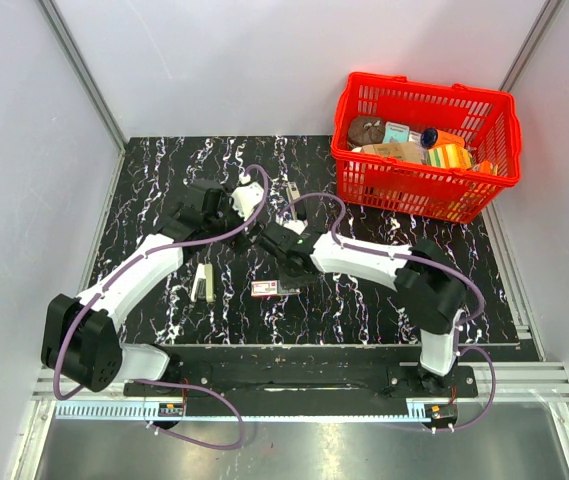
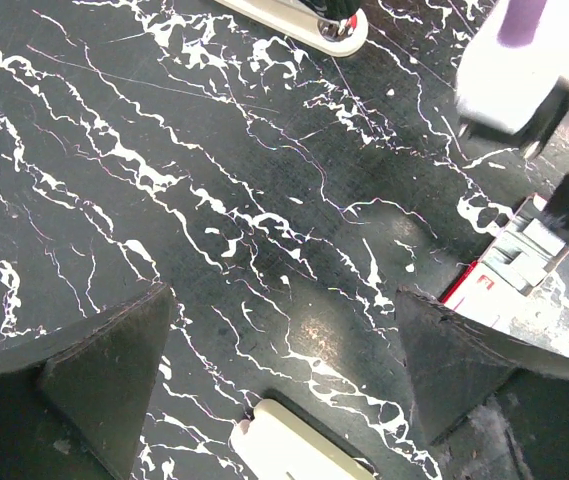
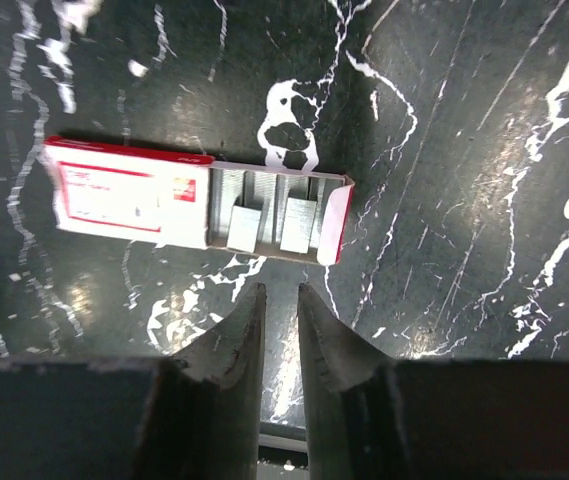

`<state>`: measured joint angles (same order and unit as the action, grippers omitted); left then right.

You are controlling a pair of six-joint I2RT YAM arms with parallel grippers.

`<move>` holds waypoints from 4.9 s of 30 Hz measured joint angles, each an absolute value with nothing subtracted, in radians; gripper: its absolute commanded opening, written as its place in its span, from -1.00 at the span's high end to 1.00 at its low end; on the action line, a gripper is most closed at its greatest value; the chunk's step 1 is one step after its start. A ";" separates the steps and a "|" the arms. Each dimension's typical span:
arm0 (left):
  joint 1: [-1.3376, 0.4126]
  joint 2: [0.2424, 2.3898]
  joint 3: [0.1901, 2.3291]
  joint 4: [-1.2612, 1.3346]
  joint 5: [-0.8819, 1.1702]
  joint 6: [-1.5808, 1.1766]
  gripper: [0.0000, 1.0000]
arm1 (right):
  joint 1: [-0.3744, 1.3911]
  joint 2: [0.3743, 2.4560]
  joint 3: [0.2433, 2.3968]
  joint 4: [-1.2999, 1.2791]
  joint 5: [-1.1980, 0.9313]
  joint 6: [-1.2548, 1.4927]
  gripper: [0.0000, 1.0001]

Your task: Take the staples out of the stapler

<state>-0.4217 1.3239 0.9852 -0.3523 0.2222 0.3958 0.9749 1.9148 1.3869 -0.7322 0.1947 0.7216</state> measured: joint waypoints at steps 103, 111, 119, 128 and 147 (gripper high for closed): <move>-0.633 1.483 0.753 -0.286 0.053 0.707 -0.85 | 0.673 1.898 0.860 0.218 -0.567 0.916 0.71; -0.633 1.483 0.753 -0.286 0.052 0.707 -0.85 | 0.674 1.901 0.847 0.272 -0.574 0.926 0.51; -0.636 1.491 0.762 -0.292 0.048 0.707 -0.85 | 0.674 1.929 0.839 0.341 -0.614 0.954 0.46; -0.637 1.521 0.799 -0.314 0.041 0.699 -0.93 | 0.672 1.925 0.830 0.340 -0.620 0.961 0.17; -0.443 1.236 1.169 -0.662 0.226 0.528 -0.98 | 0.562 1.456 0.905 -0.236 -0.371 0.635 -0.99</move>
